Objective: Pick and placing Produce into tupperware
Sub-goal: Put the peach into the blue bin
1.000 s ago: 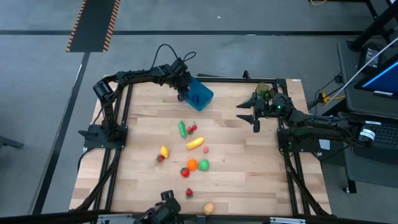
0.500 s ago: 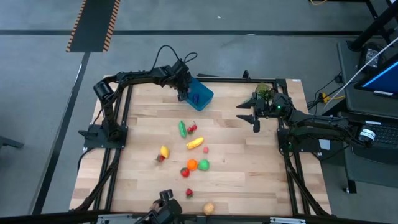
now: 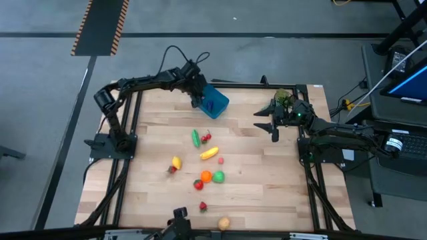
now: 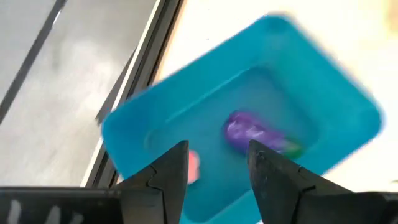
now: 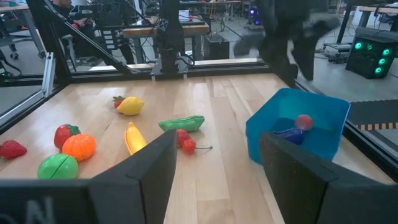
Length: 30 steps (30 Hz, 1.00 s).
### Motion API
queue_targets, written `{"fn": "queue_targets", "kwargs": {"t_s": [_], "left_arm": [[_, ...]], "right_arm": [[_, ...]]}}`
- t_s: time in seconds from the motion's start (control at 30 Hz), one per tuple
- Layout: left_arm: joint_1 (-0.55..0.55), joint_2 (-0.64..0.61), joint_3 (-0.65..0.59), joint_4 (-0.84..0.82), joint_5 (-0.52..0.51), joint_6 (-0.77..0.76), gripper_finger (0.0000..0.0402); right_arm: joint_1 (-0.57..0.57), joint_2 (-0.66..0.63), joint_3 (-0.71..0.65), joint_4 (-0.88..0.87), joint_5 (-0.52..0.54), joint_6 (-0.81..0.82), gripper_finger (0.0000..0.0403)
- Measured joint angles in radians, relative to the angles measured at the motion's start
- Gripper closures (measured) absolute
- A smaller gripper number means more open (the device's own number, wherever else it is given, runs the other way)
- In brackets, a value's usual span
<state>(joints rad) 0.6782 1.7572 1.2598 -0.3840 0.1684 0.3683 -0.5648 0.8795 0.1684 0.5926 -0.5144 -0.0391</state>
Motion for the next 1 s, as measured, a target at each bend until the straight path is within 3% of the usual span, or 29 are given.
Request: {"fn": "queue_targets", "kwargs": {"t_s": [0.17, 0.3, 0.77, 1.0], "left_arm": [[-0.022, -0.105, -0.004, -0.014, 0.009, -0.023, 0.0261], [-0.052, -0.208, -0.083, -0.013, 0.01, -0.025, 0.0266], [-0.148, -0.706, -0.612, 0.293, 0.01, -0.178, 0.0279], [-0.21, -0.945, -0.732, 0.298, 0.005, -0.22, 0.028]], "right_arm": [[0.0, 0.0, 0.0, 0.0, 0.0, -0.01, 0.0173], [0.0, 0.0, 0.0, -0.014, 0.0, -0.018, 0.0173], [0.05, 0.001, 0.032, -0.07, 0.002, 0.035, 0.0173], [0.191, 0.002, 0.137, -0.349, 0.193, -0.022, 0.0173]]}}
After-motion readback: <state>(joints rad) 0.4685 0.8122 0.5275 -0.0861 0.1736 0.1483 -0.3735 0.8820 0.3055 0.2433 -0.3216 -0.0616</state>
